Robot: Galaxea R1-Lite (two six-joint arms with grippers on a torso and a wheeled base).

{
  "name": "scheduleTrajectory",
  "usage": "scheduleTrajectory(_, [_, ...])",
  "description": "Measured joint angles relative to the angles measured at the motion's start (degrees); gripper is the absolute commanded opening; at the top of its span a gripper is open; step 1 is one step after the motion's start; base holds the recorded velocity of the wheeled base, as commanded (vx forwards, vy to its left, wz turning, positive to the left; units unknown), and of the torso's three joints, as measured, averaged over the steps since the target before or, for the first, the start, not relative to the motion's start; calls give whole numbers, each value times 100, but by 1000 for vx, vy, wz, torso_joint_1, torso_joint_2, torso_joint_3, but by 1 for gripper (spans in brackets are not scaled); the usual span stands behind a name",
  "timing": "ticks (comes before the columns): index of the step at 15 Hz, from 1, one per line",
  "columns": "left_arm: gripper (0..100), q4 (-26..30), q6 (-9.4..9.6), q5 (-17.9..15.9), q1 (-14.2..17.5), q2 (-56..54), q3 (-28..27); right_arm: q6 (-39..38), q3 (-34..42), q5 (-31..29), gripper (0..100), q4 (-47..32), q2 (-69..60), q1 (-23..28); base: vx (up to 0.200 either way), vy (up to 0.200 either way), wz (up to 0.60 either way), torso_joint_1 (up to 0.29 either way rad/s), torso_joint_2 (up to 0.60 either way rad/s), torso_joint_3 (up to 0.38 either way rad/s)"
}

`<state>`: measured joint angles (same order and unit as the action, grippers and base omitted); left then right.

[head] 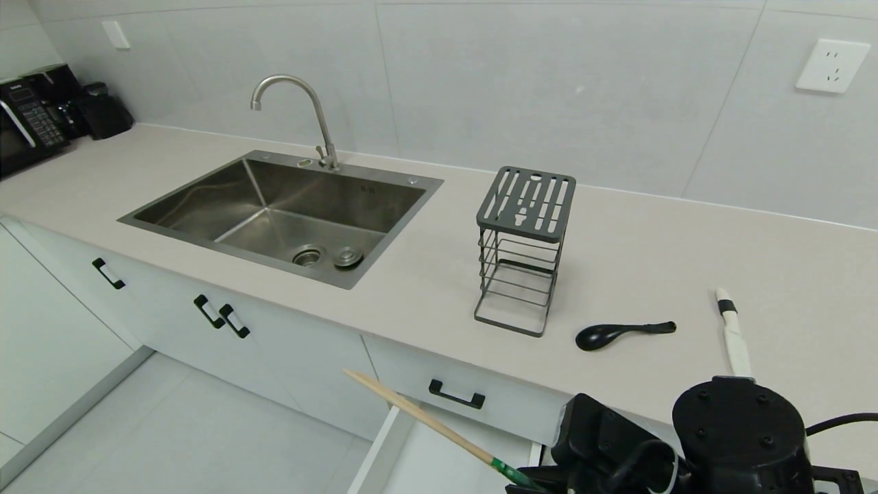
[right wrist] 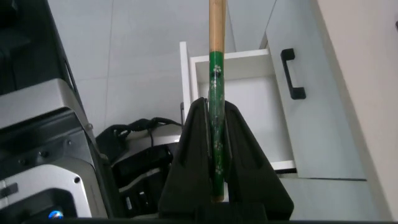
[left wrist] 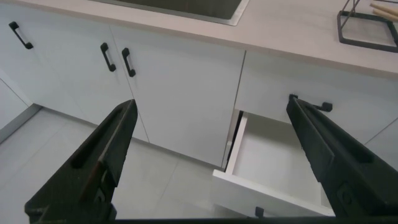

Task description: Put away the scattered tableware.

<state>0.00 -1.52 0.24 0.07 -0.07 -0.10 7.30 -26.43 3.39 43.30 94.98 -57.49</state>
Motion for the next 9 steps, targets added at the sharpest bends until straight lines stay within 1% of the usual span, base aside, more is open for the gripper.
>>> scheduleTrajectory(9, [100, 2, 0, -2, 0, 0, 0, -161, -196, -189, 0, -28, -83, -254, 0, 0, 0, -273, 540, 264])
